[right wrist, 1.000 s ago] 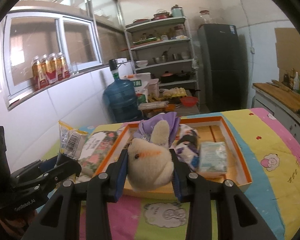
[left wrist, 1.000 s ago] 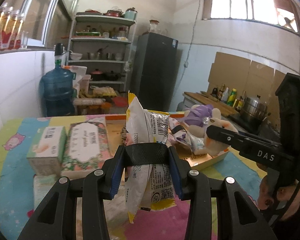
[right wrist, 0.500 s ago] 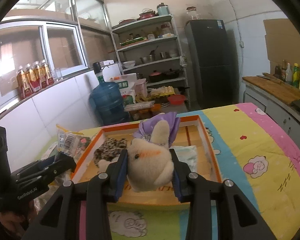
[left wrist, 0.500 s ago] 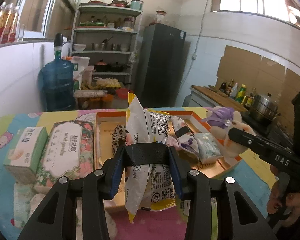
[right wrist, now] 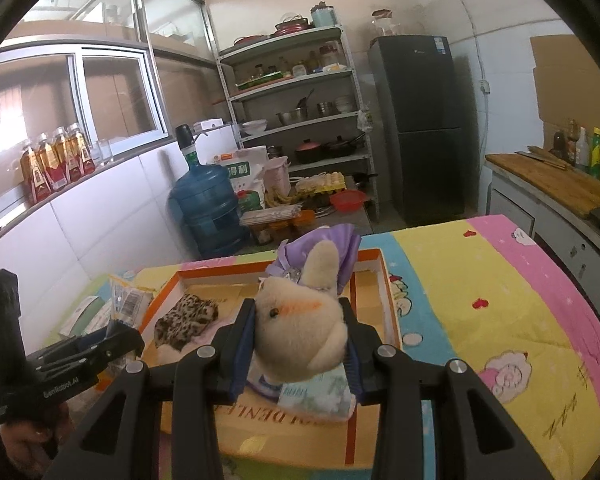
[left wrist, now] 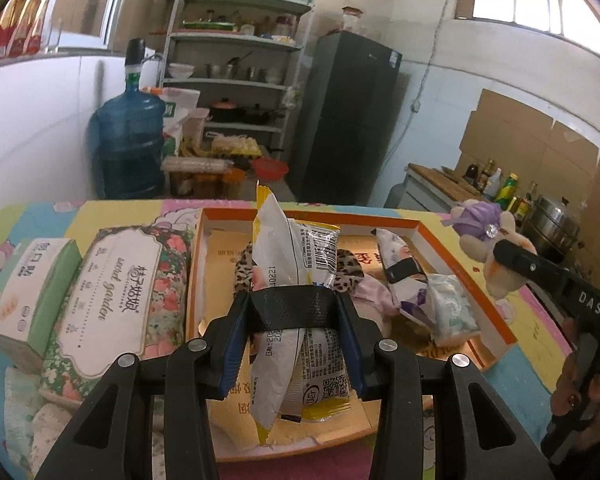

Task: Organize soft objects
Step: 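Lower the snack bag and bunny into the box and open both tools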

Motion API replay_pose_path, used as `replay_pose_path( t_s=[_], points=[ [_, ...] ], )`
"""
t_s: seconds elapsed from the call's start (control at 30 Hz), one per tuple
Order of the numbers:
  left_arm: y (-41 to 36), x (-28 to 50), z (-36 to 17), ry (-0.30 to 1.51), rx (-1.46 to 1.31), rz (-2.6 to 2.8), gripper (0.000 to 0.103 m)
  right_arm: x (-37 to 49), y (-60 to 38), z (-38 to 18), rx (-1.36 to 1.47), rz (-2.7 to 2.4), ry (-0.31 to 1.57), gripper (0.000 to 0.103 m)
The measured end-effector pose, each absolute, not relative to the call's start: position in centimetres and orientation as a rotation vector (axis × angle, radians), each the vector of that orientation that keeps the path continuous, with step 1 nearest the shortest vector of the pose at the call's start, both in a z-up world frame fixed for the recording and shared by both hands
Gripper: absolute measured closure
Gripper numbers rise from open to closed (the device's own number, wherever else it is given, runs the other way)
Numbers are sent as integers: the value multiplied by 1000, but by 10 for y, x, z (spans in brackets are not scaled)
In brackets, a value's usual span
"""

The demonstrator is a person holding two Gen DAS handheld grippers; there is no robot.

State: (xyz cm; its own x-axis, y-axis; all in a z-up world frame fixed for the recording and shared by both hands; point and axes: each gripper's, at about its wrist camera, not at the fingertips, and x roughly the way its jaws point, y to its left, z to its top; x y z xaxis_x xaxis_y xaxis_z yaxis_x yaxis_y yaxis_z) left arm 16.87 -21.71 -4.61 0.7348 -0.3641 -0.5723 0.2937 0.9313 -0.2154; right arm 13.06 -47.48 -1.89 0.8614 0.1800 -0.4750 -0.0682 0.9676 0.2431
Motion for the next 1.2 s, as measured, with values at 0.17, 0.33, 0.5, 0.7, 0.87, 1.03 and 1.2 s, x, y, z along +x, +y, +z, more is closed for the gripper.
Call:
replay_pose_path(
  t_s=[0.17,0.33,0.5,0.7,0.87,1.03,1.2],
  points=[
    [-222,178,-52,677,-127,-360,60,155,-476,-17,185,147,535,64],
    [-222,186,-58,701,-143,-347,60,172,-473,-22,173,166,561,64],
    [-225,190,-63,711,-133,-345,60,180,-476,-33,192,167,586,64],
    [-228,190,-66,709,-118,-355,60,187,-478,-43,206,168,613,63],
    [-233,190,-67,716,-111,-374,59,189,-479,-47,198,144,618,62],
    [-234,190,-68,720,-115,-387,57,192,-480,-50,192,133,631,59],
    [-236,184,-61,681,-108,-378,48,193,-481,-51,187,124,635,44]
  ],
)
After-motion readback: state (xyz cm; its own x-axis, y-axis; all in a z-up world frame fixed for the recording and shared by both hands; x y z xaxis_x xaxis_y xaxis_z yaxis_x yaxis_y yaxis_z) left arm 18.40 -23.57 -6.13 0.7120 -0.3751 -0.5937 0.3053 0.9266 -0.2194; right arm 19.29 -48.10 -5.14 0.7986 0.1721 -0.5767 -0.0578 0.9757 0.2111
